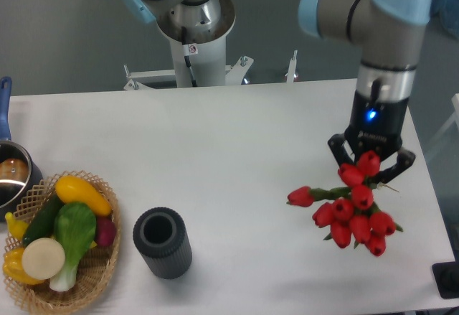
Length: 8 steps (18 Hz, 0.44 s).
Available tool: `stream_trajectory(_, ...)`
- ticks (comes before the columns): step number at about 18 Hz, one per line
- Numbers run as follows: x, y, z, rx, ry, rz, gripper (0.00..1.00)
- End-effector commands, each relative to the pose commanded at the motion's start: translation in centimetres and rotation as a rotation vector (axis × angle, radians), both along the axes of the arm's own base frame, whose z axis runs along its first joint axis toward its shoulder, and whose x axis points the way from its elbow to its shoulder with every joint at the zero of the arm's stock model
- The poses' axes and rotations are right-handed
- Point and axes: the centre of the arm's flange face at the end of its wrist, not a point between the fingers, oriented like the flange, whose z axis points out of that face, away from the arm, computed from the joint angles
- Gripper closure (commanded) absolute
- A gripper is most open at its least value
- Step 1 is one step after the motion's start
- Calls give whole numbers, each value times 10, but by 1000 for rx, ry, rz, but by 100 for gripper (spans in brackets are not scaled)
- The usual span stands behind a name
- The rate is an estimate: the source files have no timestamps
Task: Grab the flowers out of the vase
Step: 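Carry the tulip bunch away from the vase over the open table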
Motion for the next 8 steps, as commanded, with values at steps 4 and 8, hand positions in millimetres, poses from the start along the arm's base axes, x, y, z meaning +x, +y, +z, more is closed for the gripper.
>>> stream_trajectory(4, -3, 14, -25, -140, 29, -2, 88)
stream_trajectory(8, 3, 23, -29, -145, 23, -16, 88)
